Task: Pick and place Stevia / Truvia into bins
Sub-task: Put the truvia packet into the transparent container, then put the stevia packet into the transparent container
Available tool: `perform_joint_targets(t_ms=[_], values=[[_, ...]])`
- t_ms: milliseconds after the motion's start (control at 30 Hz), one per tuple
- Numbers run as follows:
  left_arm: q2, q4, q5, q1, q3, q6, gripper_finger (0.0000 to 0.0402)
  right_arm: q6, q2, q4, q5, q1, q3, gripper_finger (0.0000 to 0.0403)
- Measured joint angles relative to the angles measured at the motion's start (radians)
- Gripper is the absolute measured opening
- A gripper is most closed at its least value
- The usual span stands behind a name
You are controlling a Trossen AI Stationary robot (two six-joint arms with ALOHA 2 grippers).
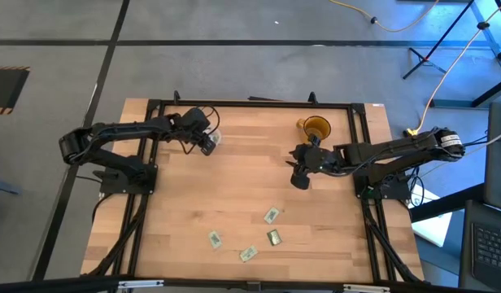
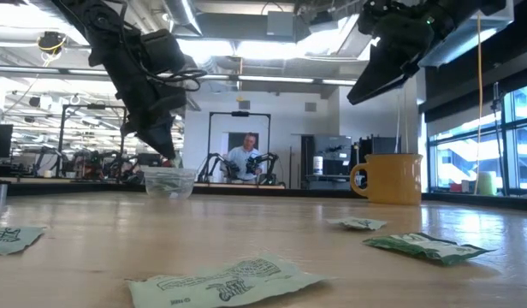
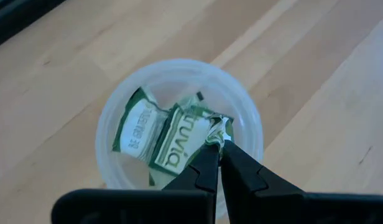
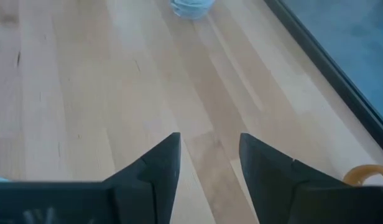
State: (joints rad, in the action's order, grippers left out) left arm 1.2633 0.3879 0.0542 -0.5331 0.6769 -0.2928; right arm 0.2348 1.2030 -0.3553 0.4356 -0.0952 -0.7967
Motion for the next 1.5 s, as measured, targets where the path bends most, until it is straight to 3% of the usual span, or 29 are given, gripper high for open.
perform_joint_targets(t_ms=[367,633,967,1167,1267,1367,1500], values=[[0.0,0.027,0.009,0.0,0.0,-0.012,0.0019,0.0,0.0,-0.002,0.0,0.0,0.0,0.0168],[0.0,0.057,0.093,0.0,0.0,-0.019,0.0042,0.0,0.0,-0.006,-0.001,0.0,0.0,0.0168],[-0.02,0.065,0.245,0.001,0.026,0.046,0.0045,-0.002,0.0,-0.011,-0.018,0.0,0.0,0.0168],[-0.083,-0.064,0.056,0.067,0.03,0.11,0.0045,-0.062,0.016,-0.003,-0.258,-0.007,0.001,0.0168],[-0.088,-0.158,-0.04,0.139,0.03,0.116,0.0045,-0.084,0.064,0.013,-0.287,-0.027,0.001,0.0168],[-0.088,-0.307,-0.094,0.221,0.006,0.115,0.0046,-0.085,0.142,0.06,-0.314,-0.047,0.001,0.0168],[-0.087,-0.459,-0.111,0.326,-0.031,0.101,0.0047,-0.091,0.261,0.168,-0.438,-0.077,0.001,0.0168]])
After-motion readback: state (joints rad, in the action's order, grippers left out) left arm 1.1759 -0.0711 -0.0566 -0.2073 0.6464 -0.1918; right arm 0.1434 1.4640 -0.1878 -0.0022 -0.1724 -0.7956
